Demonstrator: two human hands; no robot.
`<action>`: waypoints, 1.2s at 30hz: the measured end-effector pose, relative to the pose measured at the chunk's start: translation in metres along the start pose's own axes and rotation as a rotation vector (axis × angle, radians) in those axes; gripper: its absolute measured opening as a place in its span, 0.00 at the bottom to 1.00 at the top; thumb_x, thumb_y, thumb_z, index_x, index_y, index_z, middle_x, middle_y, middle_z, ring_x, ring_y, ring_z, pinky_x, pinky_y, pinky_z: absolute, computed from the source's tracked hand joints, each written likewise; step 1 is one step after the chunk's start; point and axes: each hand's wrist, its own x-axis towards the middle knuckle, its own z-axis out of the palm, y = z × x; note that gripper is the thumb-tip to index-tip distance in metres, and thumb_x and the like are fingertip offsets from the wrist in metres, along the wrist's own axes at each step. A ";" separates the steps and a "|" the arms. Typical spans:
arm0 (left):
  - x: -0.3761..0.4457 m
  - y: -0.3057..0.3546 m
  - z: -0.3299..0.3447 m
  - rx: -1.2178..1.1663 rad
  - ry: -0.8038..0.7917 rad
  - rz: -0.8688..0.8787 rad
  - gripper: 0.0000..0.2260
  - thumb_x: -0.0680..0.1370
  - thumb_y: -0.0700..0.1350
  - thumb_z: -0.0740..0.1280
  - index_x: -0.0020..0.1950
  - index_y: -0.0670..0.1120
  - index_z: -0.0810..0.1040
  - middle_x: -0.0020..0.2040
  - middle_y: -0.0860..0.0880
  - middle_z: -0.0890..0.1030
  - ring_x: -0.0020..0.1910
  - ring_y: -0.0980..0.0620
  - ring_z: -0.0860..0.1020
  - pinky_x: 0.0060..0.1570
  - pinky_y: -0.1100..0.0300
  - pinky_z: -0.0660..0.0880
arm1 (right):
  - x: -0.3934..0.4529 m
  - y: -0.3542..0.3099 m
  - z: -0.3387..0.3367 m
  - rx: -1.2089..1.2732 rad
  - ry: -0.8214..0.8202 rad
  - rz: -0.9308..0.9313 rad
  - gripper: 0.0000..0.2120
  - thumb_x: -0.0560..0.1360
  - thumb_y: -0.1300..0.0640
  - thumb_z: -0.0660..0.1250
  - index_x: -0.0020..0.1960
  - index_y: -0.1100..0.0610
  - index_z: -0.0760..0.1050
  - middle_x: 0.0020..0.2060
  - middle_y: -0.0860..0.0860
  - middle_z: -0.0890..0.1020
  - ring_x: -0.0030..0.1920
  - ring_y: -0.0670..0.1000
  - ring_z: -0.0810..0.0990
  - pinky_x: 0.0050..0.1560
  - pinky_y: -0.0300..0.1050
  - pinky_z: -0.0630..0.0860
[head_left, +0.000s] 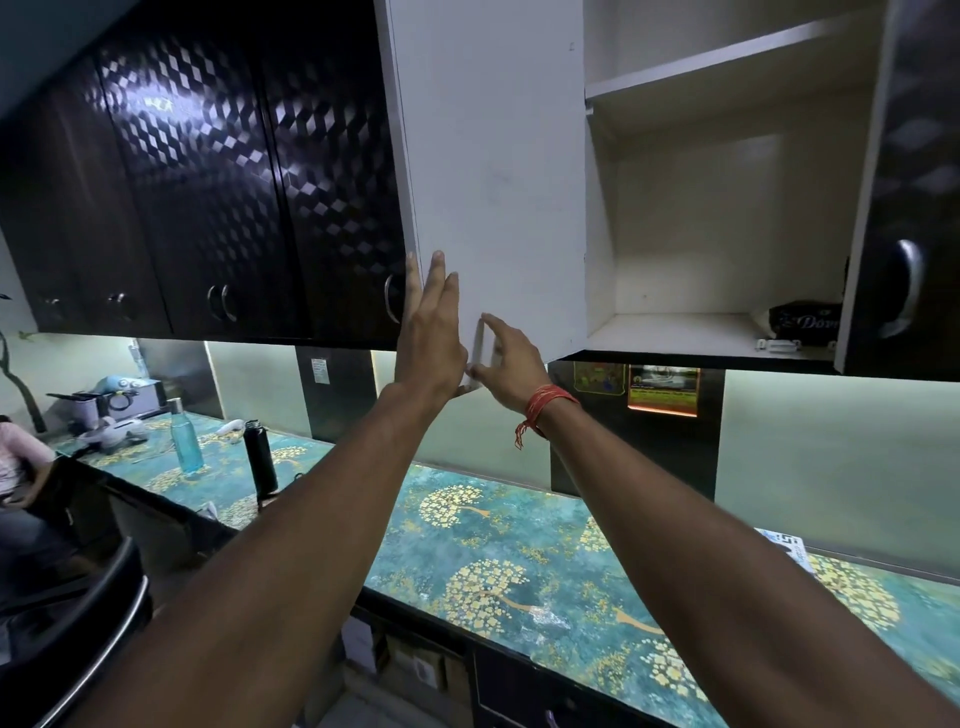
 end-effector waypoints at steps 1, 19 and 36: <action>0.000 0.003 0.001 0.010 0.008 0.003 0.35 0.71 0.23 0.66 0.76 0.40 0.65 0.82 0.46 0.55 0.81 0.41 0.44 0.59 0.57 0.77 | -0.001 0.001 -0.003 0.022 -0.005 0.004 0.35 0.73 0.59 0.71 0.76 0.54 0.60 0.74 0.54 0.67 0.72 0.58 0.68 0.71 0.57 0.67; 0.015 0.216 0.122 -0.869 -0.393 -0.262 0.27 0.78 0.31 0.64 0.76 0.43 0.66 0.69 0.45 0.76 0.68 0.48 0.74 0.64 0.62 0.70 | -0.042 0.109 -0.252 -0.489 0.969 0.118 0.18 0.74 0.60 0.65 0.63 0.55 0.73 0.63 0.56 0.73 0.65 0.57 0.70 0.64 0.51 0.69; 0.007 0.352 0.171 -1.355 -0.653 -0.265 0.18 0.79 0.29 0.58 0.63 0.42 0.79 0.55 0.42 0.83 0.56 0.44 0.81 0.53 0.49 0.82 | -0.075 0.149 -0.334 -0.119 0.833 0.297 0.13 0.80 0.59 0.58 0.64 0.56 0.72 0.52 0.56 0.82 0.50 0.54 0.80 0.50 0.50 0.80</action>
